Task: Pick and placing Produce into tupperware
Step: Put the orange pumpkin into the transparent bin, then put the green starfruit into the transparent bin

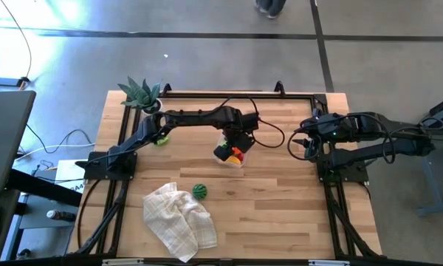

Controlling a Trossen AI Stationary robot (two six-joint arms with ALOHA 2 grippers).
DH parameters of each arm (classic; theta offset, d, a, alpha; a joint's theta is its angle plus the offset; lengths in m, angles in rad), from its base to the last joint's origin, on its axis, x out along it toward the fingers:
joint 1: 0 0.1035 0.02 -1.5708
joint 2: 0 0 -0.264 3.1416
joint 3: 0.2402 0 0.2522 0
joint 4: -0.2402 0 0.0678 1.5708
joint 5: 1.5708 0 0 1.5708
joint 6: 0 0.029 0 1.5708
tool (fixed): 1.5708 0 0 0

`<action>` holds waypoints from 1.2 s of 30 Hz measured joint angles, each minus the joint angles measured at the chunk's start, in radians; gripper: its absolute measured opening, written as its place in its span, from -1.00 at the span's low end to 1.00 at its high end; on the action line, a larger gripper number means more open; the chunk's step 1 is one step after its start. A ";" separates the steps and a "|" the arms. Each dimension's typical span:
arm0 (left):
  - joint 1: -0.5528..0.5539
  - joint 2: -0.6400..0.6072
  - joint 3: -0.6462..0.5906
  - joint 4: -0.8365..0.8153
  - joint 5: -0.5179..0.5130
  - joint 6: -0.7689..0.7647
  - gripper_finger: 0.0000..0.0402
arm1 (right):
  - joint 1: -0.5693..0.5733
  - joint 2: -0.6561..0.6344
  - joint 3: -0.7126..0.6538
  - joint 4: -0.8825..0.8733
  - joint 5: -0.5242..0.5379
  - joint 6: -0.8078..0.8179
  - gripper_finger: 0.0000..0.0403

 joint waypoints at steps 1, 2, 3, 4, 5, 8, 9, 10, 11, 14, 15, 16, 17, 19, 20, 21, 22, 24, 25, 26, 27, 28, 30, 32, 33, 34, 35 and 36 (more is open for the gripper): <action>0.000 0.000 -0.007 0.001 0.000 0.000 0.14 | 0.000 0.000 0.000 0.000 0.000 0.000 -0.22; 0.000 0.000 -0.013 0.005 0.000 0.000 0.14 | 0.000 0.000 0.000 0.000 0.000 0.000 -0.22; 0.000 0.000 -0.018 0.010 0.000 0.000 0.14 | 0.000 0.000 0.000 0.000 0.000 0.000 -0.22; 0.000 0.000 -0.021 0.012 0.000 0.000 0.14 | 0.000 0.000 0.000 0.000 0.000 0.000 -0.22; 0.000 0.000 -0.024 0.011 0.003 -0.001 0.14 | 0.000 0.000 0.000 0.000 0.000 0.000 -0.22; 0.000 0.000 -0.025 0.013 0.013 -0.001 0.14 | 0.000 0.000 0.000 0.000 0.000 0.000 -0.22; 0.000 0.000 -0.025 0.018 0.013 -0.001 0.14 | 0.000 0.000 0.000 0.000 0.000 0.000 -0.22; 0.000 0.000 -0.025 0.022 0.014 -0.002 0.14 | 0.000 0.000 0.000 0.000 0.000 0.000 -0.22; 0.000 0.000 -0.025 0.022 0.015 -0.002 0.14 | 0.000 0.000 0.000 0.000 0.000 0.000 -0.22; 0.000 0.000 -0.025 0.020 0.016 -0.001 0.14 | 0.000 0.000 0.000 0.000 0.000 0.000 -0.22; 0.000 0.000 -0.025 0.017 0.016 -0.001 0.14 | 0.000 0.000 0.000 0.000 0.000 0.000 -0.22; 0.000 0.000 -0.025 0.015 0.016 -0.001 0.14 | 0.000 0.000 0.000 0.000 0.000 0.000 -0.22; -0.001 0.000 -0.025 0.015 0.016 -0.001 0.14 | 0.000 0.000 0.000 0.000 0.000 0.000 -0.22; -0.002 0.000 -0.025 0.017 0.016 -0.002 0.14 | 0.000 0.000 0.000 0.000 0.000 0.000 -0.22; -0.002 0.000 -0.025 0.019 0.016 -0.002 0.15 | 0.000 0.000 0.000 0.000 0.000 0.000 -0.22; -0.002 0.000 -0.025 0.020 0.015 -0.003 0.15 | 0.000 0.000 0.000 0.000 0.000 0.000 -0.22; -0.002 0.000 -0.025 0.022 0.013 -0.008 0.15 | 0.000 0.000 0.000 0.000 0.000 0.000 -0.22; -0.002 0.000 -0.025 0.028 0.007 -0.018 0.15 | 0.000 0.000 0.000 0.000 0.000 0.000 -0.22; -0.002 0.000 -0.025 0.030 0.007 -0.019 0.15 | 0.000 0.000 0.000 0.000 0.000 0.000 -0.22; -0.002 0.000 -0.025 0.034 0.007 -0.019 0.16 | 0.000 0.000 0.000 0.000 0.000 0.000 -0.22; -0.002 0.000 -0.025 0.039 0.007 -0.019 0.18 | 0.000 0.000 0.000 0.000 0.000 0.000 -0.22; -0.002 0.000 -0.025 0.043 0.007 -0.020 0.21 | 0.000 0.000 0.000 0.000 0.000 0.000 -0.22; -0.002 0.000 -0.025 0.043 0.004 -0.023 0.28 | 0.000 0.000 0.000 0.000 0.000 0.000 -0.22; -0.001 0.000 -0.025 0.041 -0.005 -0.023 0.36 | 0.000 0.000 0.000 0.000 0.000 0.000 -0.22; -0.001 0.000 -0.025 0.041 -0.011 -0.024 0.39 | 0.000 0.000 0.000 0.000 0.000 0.000 -0.22; -0.001 0.000 -0.025 0.041 -0.013 -0.024 0.42 | 0.000 0.000 0.000 0.000 0.000 0.000 -0.22; -0.001 0.000 -0.025 0.040 -0.014 -0.023 0.45 | 0.000 0.000 0.000 0.000 0.000 0.000 -0.22; -0.002 0.000 -0.025 0.040 -0.014 -0.023 0.46 | 0.000 0.000 0.000 0.000 0.000 0.000 -0.22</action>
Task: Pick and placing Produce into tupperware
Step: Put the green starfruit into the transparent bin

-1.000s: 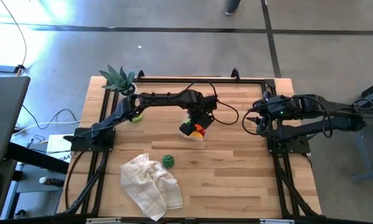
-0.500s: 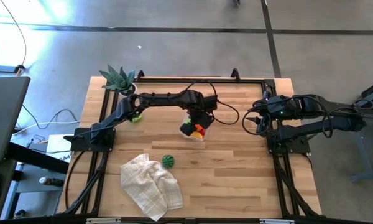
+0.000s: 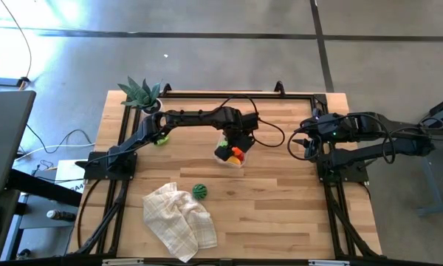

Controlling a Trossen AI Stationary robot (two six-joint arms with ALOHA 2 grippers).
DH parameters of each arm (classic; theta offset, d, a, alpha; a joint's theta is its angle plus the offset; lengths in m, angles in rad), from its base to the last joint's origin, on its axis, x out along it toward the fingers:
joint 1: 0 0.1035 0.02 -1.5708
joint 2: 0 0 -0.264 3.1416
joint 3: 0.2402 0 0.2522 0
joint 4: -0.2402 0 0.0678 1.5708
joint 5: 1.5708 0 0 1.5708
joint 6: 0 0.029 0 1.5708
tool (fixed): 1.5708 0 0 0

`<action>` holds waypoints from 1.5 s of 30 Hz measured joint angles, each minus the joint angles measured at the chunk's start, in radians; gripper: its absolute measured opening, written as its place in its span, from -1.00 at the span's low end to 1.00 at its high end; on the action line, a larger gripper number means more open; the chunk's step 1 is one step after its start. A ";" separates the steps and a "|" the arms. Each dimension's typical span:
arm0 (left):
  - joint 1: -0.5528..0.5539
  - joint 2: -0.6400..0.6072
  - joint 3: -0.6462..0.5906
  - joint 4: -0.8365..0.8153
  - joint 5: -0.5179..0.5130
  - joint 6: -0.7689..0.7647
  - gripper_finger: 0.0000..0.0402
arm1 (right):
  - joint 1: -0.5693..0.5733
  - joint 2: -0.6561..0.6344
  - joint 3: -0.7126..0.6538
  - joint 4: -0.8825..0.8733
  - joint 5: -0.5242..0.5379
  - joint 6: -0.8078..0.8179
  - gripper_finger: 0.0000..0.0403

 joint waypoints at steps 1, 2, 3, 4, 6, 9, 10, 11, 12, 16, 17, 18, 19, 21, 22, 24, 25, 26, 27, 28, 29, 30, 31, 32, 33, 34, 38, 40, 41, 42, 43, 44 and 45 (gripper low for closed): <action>0.000 0.000 0.000 0.000 0.000 0.000 0.47 | 0.000 0.000 0.000 0.000 0.000 0.000 -0.22; 0.000 0.000 0.000 0.000 0.000 0.000 0.48 | 0.000 0.000 0.000 0.000 0.000 0.000 -0.22; 0.000 0.000 0.000 0.001 0.000 0.000 0.48 | 0.000 0.000 0.000 0.000 0.000 0.000 -0.22; 0.000 0.000 0.000 0.002 0.000 0.000 0.48 | 0.000 0.000 0.000 0.000 0.000 0.000 -0.22; 0.000 0.000 0.000 0.001 -0.001 0.000 0.46 | 0.000 0.000 0.000 0.000 0.000 0.000 -0.22; 0.000 -0.001 0.006 -0.012 -0.001 -0.018 0.41 | 0.000 0.000 0.000 0.000 0.000 0.000 -0.22; 0.000 -0.001 0.014 -0.029 -0.001 -0.023 0.40 | 0.000 0.000 0.000 0.000 0.000 0.000 -0.22; 0.001 -0.001 0.024 -0.043 -0.001 -0.025 0.38 | 0.000 0.000 0.000 0.000 0.000 0.000 -0.22; 0.001 -0.002 0.034 -0.057 -0.001 -0.025 0.37 | 0.000 0.000 0.000 0.000 0.000 0.000 -0.22; 0.001 -0.004 0.072 -0.106 -0.001 -0.039 0.32 | 0.000 0.000 0.000 0.000 0.000 0.000 -0.22; 0.002 -0.004 0.084 -0.118 -0.001 -0.045 0.31 | 0.000 0.000 0.000 0.000 0.000 0.000 -0.22; 0.002 -0.004 0.098 -0.132 -0.001 -0.050 0.30 | 0.000 0.000 0.000 0.000 0.000 0.000 -0.22; 0.002 -0.004 0.116 -0.151 -0.001 -0.052 0.29 | 0.000 0.000 0.000 0.000 0.000 0.000 -0.22; 0.002 -0.004 0.155 -0.194 -0.003 -0.052 0.29 | 0.000 0.000 0.000 0.000 0.000 0.000 -0.22; 0.002 -0.004 0.171 -0.208 -0.003 -0.052 0.28 | 0.000 0.000 0.000 0.000 0.000 0.000 -0.22; 0.002 -0.004 0.206 -0.239 -0.004 -0.057 0.28 | 0.000 0.000 0.000 0.000 0.000 0.000 -0.22; 0.002 -0.004 0.226 -0.260 -0.008 -0.058 0.28 | 0.000 0.000 0.000 0.000 0.000 0.000 -0.22; 0.002 -0.004 0.248 -0.281 -0.018 -0.059 0.28 | 0.000 0.000 0.000 0.000 0.000 0.000 -0.22; 0.002 -0.006 0.260 -0.295 -0.035 -0.060 0.28 | 0.000 0.000 0.000 0.000 0.000 0.000 -0.22; 0.002 -0.014 0.257 -0.301 -0.054 -0.064 0.28 | 0.000 0.000 0.000 0.000 0.000 0.000 -0.22; 0.002 -0.023 0.249 -0.311 -0.073 -0.067 0.28 | 0.000 0.000 0.000 0.000 0.000 0.000 -0.22; 0.004 -0.026 0.248 -0.332 -0.089 -0.069 0.28 | 0.000 0.000 0.000 0.000 0.000 0.000 -0.22; 0.006 -0.027 0.251 -0.353 -0.104 -0.076 0.28 | 0.000 0.000 0.000 0.000 0.000 0.000 -0.22; 0.009 -0.028 0.257 -0.374 -0.112 -0.082 0.28 | 0.000 0.000 0.000 0.000 0.000 0.000 -0.22; 0.010 -0.030 0.258 -0.395 -0.114 -0.092 0.28 | 0.000 0.000 0.000 0.000 0.000 0.000 -0.22; 0.013 -0.031 0.257 -0.414 -0.116 -0.104 0.28 | 0.000 0.000 0.000 0.000 0.000 0.000 -0.22; 0.029 -0.032 0.251 -0.475 -0.116 -0.145 0.26 | 0.000 0.000 0.000 0.000 0.000 0.000 -0.22; 0.031 -0.032 0.243 -0.472 -0.111 -0.162 0.26 | 0.000 0.000 0.000 0.000 0.000 0.000 -0.22; 0.032 -0.030 0.243 -0.473 -0.109 -0.169 0.26 | 0.000 0.000 0.000 0.000 0.000 0.000 -0.22; 0.035 -0.029 0.243 -0.471 -0.109 -0.173 0.26 | 0.000 0.000 0.000 0.000 0.000 0.000 -0.22; 0.035 -0.030 0.243 -0.472 -0.105 -0.176 0.26 | 0.000 0.000 0.000 0.000 0.000 0.000 -0.22; 0.035 -0.030 0.243 -0.471 -0.104 -0.179 0.25 | 0.000 0.000 0.000 0.000 0.000 0.000 -0.22; 0.036 -0.030 0.243 -0.471 -0.103 -0.180 0.24 | 0.000 0.000 0.000 0.000 0.000 0.000 -0.22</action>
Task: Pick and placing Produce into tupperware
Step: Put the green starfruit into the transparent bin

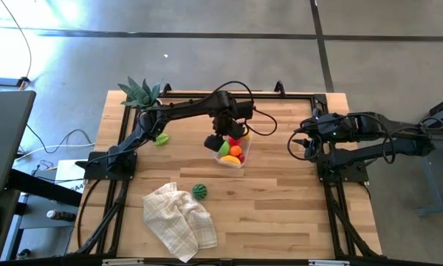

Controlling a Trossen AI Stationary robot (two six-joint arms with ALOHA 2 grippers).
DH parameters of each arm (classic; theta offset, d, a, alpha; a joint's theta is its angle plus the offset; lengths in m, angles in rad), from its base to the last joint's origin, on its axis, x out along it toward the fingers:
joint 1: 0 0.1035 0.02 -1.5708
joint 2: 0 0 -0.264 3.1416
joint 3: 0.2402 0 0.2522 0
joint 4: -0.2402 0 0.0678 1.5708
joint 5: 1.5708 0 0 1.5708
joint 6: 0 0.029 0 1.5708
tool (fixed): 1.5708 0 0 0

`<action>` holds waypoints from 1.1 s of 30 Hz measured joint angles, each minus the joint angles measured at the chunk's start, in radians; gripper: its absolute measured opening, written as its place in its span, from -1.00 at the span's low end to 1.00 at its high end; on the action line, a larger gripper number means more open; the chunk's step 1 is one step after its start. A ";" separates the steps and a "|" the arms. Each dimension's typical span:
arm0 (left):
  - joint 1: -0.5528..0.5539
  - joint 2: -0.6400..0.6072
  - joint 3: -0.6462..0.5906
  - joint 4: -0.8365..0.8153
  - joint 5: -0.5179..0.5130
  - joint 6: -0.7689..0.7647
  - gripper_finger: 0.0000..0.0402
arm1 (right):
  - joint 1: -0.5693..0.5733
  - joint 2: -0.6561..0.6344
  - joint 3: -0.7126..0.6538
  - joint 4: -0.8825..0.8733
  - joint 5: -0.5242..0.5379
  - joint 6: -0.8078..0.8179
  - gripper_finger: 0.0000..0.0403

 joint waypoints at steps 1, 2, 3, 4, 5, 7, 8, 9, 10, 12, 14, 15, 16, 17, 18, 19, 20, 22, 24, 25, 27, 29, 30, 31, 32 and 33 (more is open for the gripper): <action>0.000 0.000 0.000 0.000 0.000 -0.003 0.23 | 0.000 0.000 0.000 0.000 0.000 0.000 -0.22; 0.005 0.000 0.000 0.000 -0.001 -0.003 0.23 | 0.000 0.000 0.000 0.000 0.000 0.000 -0.22; 0.007 0.000 0.000 0.000 0.000 -0.003 0.22 | 0.000 0.000 0.000 0.000 0.000 0.000 -0.22; 0.010 0.000 0.000 0.000 -0.002 -0.008 0.21 | 0.000 0.000 0.000 0.000 0.000 0.000 -0.22; 0.016 0.000 0.000 0.000 -0.002 -0.013 0.20 | 0.000 0.000 0.000 0.000 0.000 0.000 -0.22; 0.030 0.000 0.000 0.000 -0.005 -0.025 0.18 | 0.000 0.000 0.000 0.000 0.000 0.000 -0.22; 0.039 0.000 0.000 0.000 -0.005 -0.028 0.17 | 0.000 0.000 0.000 0.000 0.000 0.000 -0.22; 0.049 0.000 0.000 0.000 -0.006 -0.031 0.16 | 0.000 0.000 0.000 0.000 0.000 0.000 -0.22; 0.059 -0.004 -0.001 0.000 -0.005 -0.035 0.15 | 0.000 0.000 0.000 0.000 0.000 0.000 -0.22; 0.078 -0.018 -0.001 0.000 -0.005 -0.050 0.14 | 0.000 0.000 0.000 0.000 0.000 0.000 -0.22; 0.100 -0.040 0.000 0.000 -0.005 -0.061 0.12 | 0.000 0.000 0.000 0.000 0.000 0.000 -0.22; 0.108 -0.050 0.000 0.000 -0.006 -0.068 0.12 | 0.000 0.000 0.000 -0.001 0.000 0.000 -0.22; 0.115 -0.061 0.000 0.000 -0.006 -0.079 0.12 | 0.000 0.000 0.000 0.000 0.000 0.000 -0.22; 0.126 -0.074 -0.001 0.000 -0.006 -0.081 0.12 | 0.000 0.000 0.000 0.000 0.000 0.000 -0.22; 0.133 -0.087 -0.001 0.000 -0.013 -0.085 0.12 | 0.000 0.000 0.000 0.000 0.000 0.000 -0.22; 0.139 -0.103 -0.001 0.000 -0.023 -0.092 0.12 | 0.000 0.000 0.000 -0.001 0.000 0.000 -0.22; 0.147 -0.120 -0.001 0.000 -0.030 -0.102 0.12 | 0.000 0.000 0.000 0.000 0.000 0.000 -0.22; 0.159 -0.148 0.000 0.000 -0.039 -0.108 0.12 | 0.000 0.000 0.000 0.000 0.000 0.000 -0.22; 0.169 -0.172 0.000 0.000 -0.050 -0.122 0.12 | 0.000 0.000 0.000 0.000 0.000 0.000 -0.22; 0.174 -0.185 0.000 0.000 -0.057 -0.128 0.12 | 0.000 0.000 0.000 0.000 0.000 0.000 -0.22; 0.179 -0.208 0.000 0.000 -0.075 -0.134 0.12 | 0.000 0.000 0.000 0.000 0.000 0.000 -0.22; 0.188 -0.235 -0.012 0.004 -0.096 -0.143 0.12 | 0.000 0.000 0.000 0.000 0.000 0.000 -0.22; 0.190 -0.252 -0.031 0.003 -0.100 -0.151 0.12 | 0.000 0.000 0.000 0.000 0.000 0.000 -0.22; 0.191 -0.272 -0.057 0.003 -0.103 -0.157 0.12 | 0.000 0.000 0.000 0.000 0.000 0.000 -0.22; 0.195 -0.292 -0.090 0.003 -0.103 -0.160 0.12 | 0.000 0.000 0.000 0.000 0.000 0.000 -0.22; 0.198 -0.316 -0.134 0.004 -0.102 -0.165 0.12 | 0.000 0.000 0.000 0.000 0.000 0.000 -0.22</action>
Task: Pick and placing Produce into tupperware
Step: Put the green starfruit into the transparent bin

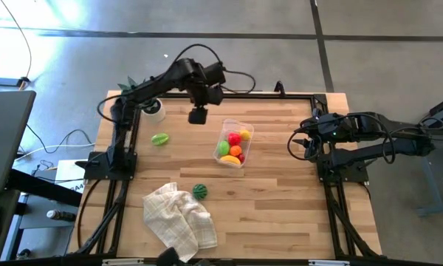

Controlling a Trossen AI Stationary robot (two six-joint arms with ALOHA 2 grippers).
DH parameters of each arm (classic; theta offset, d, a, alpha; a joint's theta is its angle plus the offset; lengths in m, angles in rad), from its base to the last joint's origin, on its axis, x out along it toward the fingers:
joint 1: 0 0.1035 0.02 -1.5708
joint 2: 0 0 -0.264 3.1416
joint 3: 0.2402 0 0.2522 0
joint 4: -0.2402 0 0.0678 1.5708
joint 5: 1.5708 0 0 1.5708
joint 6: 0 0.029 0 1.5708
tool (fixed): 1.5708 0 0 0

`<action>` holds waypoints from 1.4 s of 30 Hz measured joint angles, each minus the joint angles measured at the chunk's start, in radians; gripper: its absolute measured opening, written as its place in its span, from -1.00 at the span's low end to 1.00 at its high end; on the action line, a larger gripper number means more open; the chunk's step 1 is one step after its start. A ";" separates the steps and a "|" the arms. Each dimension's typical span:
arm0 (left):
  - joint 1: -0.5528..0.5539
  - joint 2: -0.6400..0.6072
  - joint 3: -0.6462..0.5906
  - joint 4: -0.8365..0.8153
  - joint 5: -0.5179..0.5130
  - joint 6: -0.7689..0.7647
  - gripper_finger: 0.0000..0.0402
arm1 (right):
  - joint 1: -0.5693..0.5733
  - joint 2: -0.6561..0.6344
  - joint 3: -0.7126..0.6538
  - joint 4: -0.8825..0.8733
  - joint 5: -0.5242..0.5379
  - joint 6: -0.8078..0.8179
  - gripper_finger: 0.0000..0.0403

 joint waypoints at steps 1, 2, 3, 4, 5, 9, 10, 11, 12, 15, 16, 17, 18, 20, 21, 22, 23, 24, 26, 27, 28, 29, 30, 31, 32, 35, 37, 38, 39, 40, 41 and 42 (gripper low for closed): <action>0.007 -0.025 -0.048 -0.001 0.000 -0.006 0.12 | 0.000 0.000 0.000 0.000 0.000 0.000 -0.22; 0.007 -0.053 -0.107 -0.002 -0.001 -0.014 0.12 | 0.000 0.000 0.000 0.000 0.000 0.000 -0.22; 0.008 -0.081 -0.163 -0.006 -0.005 -0.021 0.12 | 0.000 0.000 0.000 0.000 0.000 0.000 -0.22; 0.013 -0.113 -0.222 -0.002 -0.012 -0.030 0.12 | 0.000 0.000 0.000 0.000 0.000 0.000 -0.22; 0.012 -0.146 -0.281 -0.002 -0.018 -0.046 0.12 | 0.000 0.000 0.000 0.000 0.000 0.000 -0.22; 0.011 -0.282 -0.517 0.084 -0.027 -0.111 0.12 | 0.000 0.000 0.000 0.000 0.000 0.000 -0.22; 0.011 -0.319 -0.574 0.125 -0.027 -0.127 0.12 | 0.000 0.000 0.000 0.000 0.000 0.000 -0.22; 0.011 -0.357 -0.630 0.169 -0.027 -0.145 0.12 | 0.000 0.000 0.000 0.000 0.000 0.000 -0.22; 0.011 -0.392 -0.685 0.209 -0.027 -0.165 0.12 | 0.000 0.000 0.000 0.000 0.000 0.000 -0.22; 0.027 -0.480 -0.829 0.298 -0.026 -0.223 0.12 | 0.000 0.000 0.000 0.000 0.000 0.000 -0.22; 0.033 -0.503 -0.869 0.311 -0.027 -0.242 0.12 | 0.000 0.000 0.000 0.000 0.000 0.000 -0.22; 0.034 -0.522 -0.903 0.312 -0.029 -0.259 0.12 | 0.000 0.000 0.000 0.000 0.000 0.000 -0.22; 0.035 -0.536 -0.934 0.310 -0.044 -0.274 0.12 | 0.000 0.000 0.000 0.000 0.000 0.000 -0.22; 0.040 -0.558 -0.994 0.309 -0.096 -0.304 0.12 | 0.000 0.000 0.000 0.000 0.000 0.000 -0.22; 0.043 -0.564 -1.017 0.306 -0.113 -0.317 0.12 | 0.000 0.000 0.000 0.000 0.000 0.000 -0.22; 0.043 -0.568 -1.038 0.311 -0.121 -0.333 0.12 | 0.000 0.000 0.000 0.000 0.000 0.000 -0.22; 0.045 -0.570 -1.059 0.312 -0.124 -0.352 0.12 | 0.000 0.000 0.000 0.000 0.000 0.000 -0.22; 0.046 -0.569 -1.081 0.312 -0.128 -0.360 0.12 | 0.000 0.000 0.000 0.000 0.000 0.000 -0.22; 0.058 -0.568 -1.120 0.324 -0.130 -0.361 0.12 | 0.000 0.000 0.000 0.000 0.000 0.000 -0.22; 0.059 -0.569 -1.142 0.338 -0.121 -0.362 0.12 | 0.000 0.000 0.000 0.000 0.000 0.000 -0.22; 0.059 -0.569 -1.167 0.356 -0.110 -0.363 0.12 | 0.000 0.000 0.000 0.000 0.000 0.000 -0.22; 0.065 -0.569 -1.192 0.379 -0.102 -0.365 0.12 | 0.000 0.000 0.000 0.000 0.000 0.000 -0.22; 0.071 -0.569 -1.212 0.398 -0.091 -0.365 0.12 | 0.000 0.000 0.000 0.000 0.000 0.000 -0.22; 0.078 -0.568 -1.228 0.405 -0.087 -0.364 0.12 | 0.000 0.000 0.000 0.000 0.000 0.000 -0.22; 0.085 -0.568 -1.242 0.405 -0.088 -0.365 0.12 | 0.000 0.000 0.000 0.000 0.000 0.000 -0.22; 0.099 -0.568 -1.265 0.414 -0.087 -0.365 0.12 | 0.000 0.000 0.000 0.000 0.000 0.000 -0.22; 0.099 -0.568 -1.265 0.418 -0.090 -0.365 0.12 | 0.000 0.000 0.000 0.000 0.000 0.000 -0.22; 0.098 -0.568 -1.265 0.421 -0.092 -0.360 0.12 | 0.000 0.000 0.000 0.000 0.000 0.000 -0.22; 0.096 -0.568 -1.265 0.425 -0.094 -0.354 0.12 | 0.000 0.000 0.000 0.000 0.000 0.000 -0.22; 0.096 -0.568 -1.265 0.428 -0.095 -0.350 0.12 | 0.000 0.000 0.000 0.000 0.000 0.000 -0.22; 0.096 -0.568 -1.265 0.431 -0.095 -0.349 0.12 | 0.000 0.000 0.000 0.000 0.000 0.000 -0.22; 0.096 -0.568 -1.265 0.433 -0.095 -0.349 0.12 | 0.000 0.000 0.000 0.000 0.000 0.000 -0.22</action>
